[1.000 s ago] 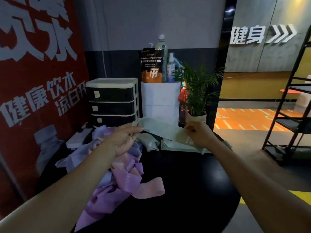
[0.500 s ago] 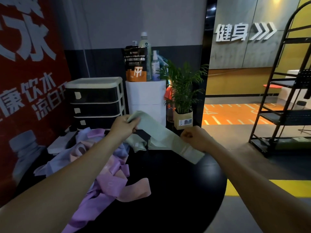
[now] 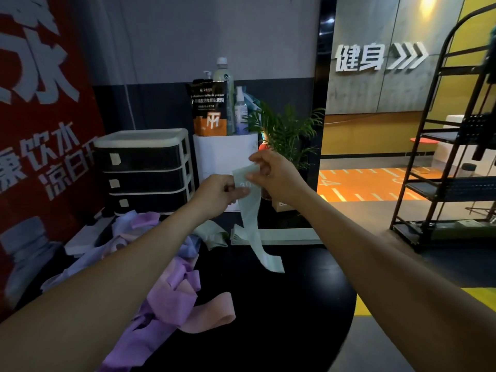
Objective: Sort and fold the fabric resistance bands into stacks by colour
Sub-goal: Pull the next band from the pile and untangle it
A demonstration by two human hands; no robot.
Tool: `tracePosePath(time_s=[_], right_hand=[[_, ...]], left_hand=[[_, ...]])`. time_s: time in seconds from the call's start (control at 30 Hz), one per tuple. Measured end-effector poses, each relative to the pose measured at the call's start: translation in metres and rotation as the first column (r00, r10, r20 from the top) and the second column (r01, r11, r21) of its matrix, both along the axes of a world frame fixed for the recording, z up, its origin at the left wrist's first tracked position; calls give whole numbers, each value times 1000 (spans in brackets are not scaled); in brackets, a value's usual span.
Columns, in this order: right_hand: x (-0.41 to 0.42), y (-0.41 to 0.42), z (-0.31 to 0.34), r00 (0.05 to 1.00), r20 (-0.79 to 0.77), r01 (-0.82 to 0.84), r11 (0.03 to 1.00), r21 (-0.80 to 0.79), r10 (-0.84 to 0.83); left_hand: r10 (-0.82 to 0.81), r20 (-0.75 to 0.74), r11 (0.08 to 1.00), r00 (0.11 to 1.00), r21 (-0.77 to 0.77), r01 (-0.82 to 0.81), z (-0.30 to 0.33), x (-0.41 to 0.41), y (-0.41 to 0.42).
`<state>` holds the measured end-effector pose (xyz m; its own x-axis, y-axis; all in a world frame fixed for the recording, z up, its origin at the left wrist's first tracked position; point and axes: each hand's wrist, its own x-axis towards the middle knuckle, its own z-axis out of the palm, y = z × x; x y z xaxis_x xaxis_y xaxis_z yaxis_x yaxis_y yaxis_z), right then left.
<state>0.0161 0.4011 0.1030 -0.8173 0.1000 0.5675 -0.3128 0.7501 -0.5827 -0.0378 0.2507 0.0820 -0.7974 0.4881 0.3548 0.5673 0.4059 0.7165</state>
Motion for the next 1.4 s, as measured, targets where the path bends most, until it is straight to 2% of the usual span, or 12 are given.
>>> tracePosePath(time_s=[0.2, 0.3, 0.37, 0.47, 0.63, 0.8, 0.9, 1.0, 1.13, 1.2, 1.27, 1.4], right_hand=[[-4, -3, 6, 1000, -4, -12, 997, -81, 11], [-6, -1, 6, 999, 3, -40, 990, -136, 41], [-5, 1, 3, 998, 14, -52, 970, -236, 57], [-2, 5, -15, 975, 138, -109, 917, -383, 173], [-5, 20, -58, 907, 391, -64, 970, -234, 154], [-4, 65, -90, 852, 523, 16, 1000, 10, -19], [3, 94, -99, 824, 554, 117, 992, 46, -123], [6, 123, -108, 829, 546, 269, 942, -203, -119], [-7, 155, -126, 845, 477, 479, 741, -471, -243], [-15, 166, -134, 816, 456, 559, 681, -472, -355], [-20, 172, -140, 786, 442, 608, 668, -429, -432], [-27, 177, -152, 768, 373, 622, 745, -240, -521]], left_hand=[[-47, -85, 998, 995, -39, 43, 6, -10, -3], [-53, 2, 994, 999, 95, 52, 11, -11, 0], [-65, 50, 983, 997, 172, 56, 13, -12, 5], [-88, 140, 931, 986, 364, 31, 20, -13, 12], [-110, 233, 805, 966, 591, -50, 30, -21, 17], [-36, 395, 674, 918, 688, -270, 11, -37, 14], [53, 492, 644, 869, 648, -406, -13, -55, 12], [110, 549, 669, 829, 576, -470, -40, -68, 17], [251, 550, 771, 796, 383, -508, -74, -81, 36], [330, 511, 817, 794, 267, -511, -91, -89, 44], [386, 457, 857, 801, 143, -495, -106, -96, 50], [460, 319, 881, 829, -51, -470, -127, -101, 56]])
